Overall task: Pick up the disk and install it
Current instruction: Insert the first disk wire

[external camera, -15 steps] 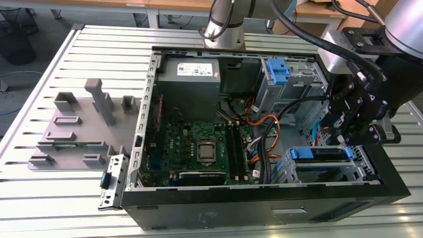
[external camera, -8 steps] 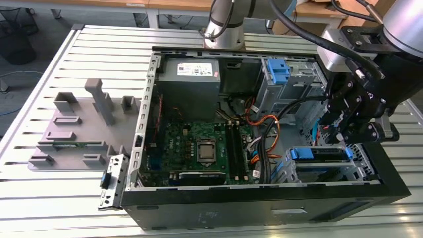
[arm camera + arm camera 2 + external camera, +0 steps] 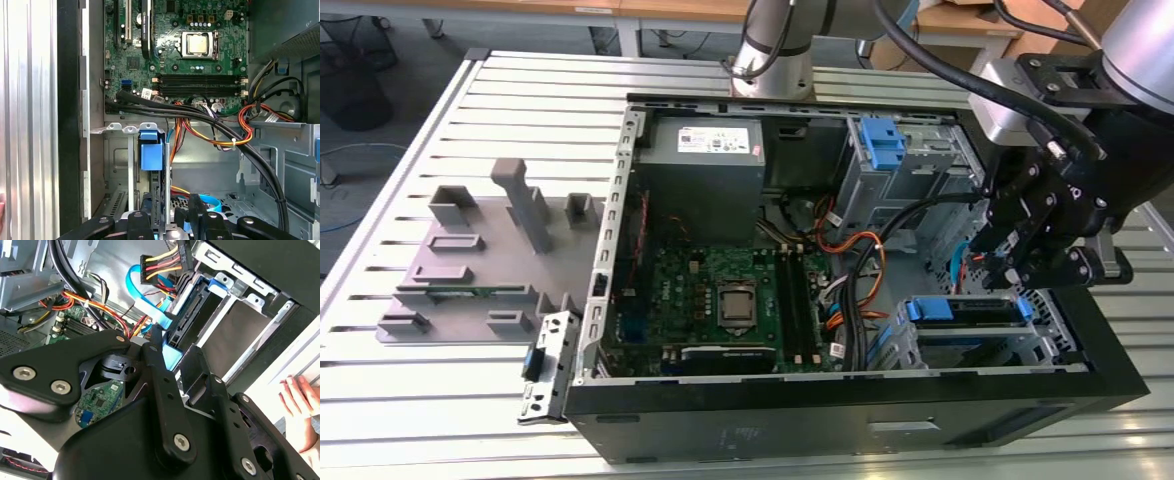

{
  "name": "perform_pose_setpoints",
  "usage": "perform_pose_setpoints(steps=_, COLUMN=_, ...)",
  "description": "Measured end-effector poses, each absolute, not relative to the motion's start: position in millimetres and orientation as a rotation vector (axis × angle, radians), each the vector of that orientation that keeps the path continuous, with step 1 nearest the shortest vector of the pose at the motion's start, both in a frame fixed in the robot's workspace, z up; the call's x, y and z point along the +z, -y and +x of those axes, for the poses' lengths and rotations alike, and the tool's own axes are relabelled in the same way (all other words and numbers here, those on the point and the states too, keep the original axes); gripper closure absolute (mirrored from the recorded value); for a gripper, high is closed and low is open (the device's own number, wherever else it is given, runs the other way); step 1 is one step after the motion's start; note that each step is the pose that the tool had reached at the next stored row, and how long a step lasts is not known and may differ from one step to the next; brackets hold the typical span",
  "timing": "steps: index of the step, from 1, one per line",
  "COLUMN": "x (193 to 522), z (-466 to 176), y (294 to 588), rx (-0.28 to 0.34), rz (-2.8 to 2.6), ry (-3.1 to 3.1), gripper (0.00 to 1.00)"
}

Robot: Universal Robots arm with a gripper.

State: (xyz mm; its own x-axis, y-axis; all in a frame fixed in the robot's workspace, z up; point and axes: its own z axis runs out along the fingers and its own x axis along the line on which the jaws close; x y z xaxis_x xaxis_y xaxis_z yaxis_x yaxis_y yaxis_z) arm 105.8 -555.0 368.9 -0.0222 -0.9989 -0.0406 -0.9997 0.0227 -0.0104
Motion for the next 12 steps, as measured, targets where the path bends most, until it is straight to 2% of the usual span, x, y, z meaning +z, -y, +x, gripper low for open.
perform_pose_setpoints(steps=12, x=368.1, z=112.3, y=554.9, rx=0.033, rz=-2.170, ry=-2.220, gripper=0.58)
